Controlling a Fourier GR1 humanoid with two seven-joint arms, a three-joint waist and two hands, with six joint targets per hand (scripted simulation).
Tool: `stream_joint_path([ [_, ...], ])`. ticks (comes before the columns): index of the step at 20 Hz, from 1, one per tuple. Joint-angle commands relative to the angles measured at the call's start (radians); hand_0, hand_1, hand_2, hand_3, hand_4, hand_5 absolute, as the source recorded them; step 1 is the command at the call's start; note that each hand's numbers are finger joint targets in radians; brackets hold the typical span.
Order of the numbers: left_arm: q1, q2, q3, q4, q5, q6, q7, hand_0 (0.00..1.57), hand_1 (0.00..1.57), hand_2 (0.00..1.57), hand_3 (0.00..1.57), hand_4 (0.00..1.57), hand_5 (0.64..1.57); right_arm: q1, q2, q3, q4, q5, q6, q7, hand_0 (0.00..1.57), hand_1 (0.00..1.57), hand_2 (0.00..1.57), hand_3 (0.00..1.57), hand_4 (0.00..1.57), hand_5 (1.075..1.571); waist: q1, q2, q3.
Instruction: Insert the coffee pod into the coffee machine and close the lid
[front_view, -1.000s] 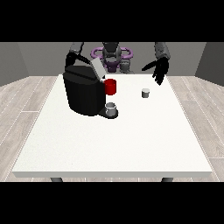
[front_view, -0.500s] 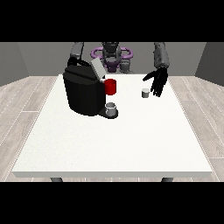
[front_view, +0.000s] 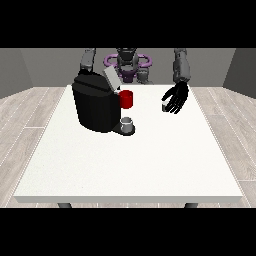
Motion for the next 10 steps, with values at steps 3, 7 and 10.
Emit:
stream_joint_path([
  [3, -0.024, 0.023, -0.044, 0.077, -0.123, 0.066, -0.051, 0.94, 0.94, 1.04, 0.87, 0.43, 1.571, -0.001, 0.001, -0.010, 0.052, -0.008, 0.009, -0.049, 0.00, 0.00, 0.00, 0.00, 0.00, 1.571, -0.002, 0.012, 0.0002],
  [7, -0.059, 0.012, -0.078, 0.121, -0.182, 0.036, -0.019, 0.83, 0.83, 1.00, 0.86, 0.34, 1.571, -0.024, 0.016, -0.006, 0.115, 0.011, -0.010, -0.080, 0.00, 0.00, 0.00, 0.00, 0.00, 1.571, 0.008, 0.017, 0.0003],
  [10, -0.081, -0.002, -0.118, 0.142, -0.245, 0.024, 0.028, 0.88, 0.88, 1.00, 0.82, 0.28, 1.571, -0.029, 0.020, -0.004, 0.128, -0.017, 0.003, -0.076, 0.00, 0.00, 0.00, 0.00, 0.00, 1.571, -0.010, -0.004, 0.0004],
])
